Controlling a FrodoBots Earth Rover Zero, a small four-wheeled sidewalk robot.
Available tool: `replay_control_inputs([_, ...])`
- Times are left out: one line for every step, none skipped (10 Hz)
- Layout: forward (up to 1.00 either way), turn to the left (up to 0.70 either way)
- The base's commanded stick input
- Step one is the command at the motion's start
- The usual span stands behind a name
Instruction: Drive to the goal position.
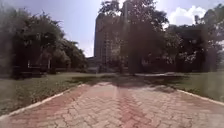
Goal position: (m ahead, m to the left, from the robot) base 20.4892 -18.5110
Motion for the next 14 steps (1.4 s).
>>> replay_control_inputs([0.7,0.0])
replay_control_inputs([0.7,0.0])
replay_control_inputs([0.7,0.0])
replay_control_inputs([0.7,0.0])
replay_control_inputs([0.7,0.0])
replay_control_inputs([0.7,0.0])
replay_control_inputs([0.7,0.0])
replay_control_inputs([0.7,0.0])
replay_control_inputs([0.7,0.0])
replay_control_inputs([0.7,0.0])
replay_control_inputs([0.7,0.0])
replay_control_inputs([0.7,0.0])
replay_control_inputs([0.7,0.0])
replay_control_inputs([0.7,0.0])
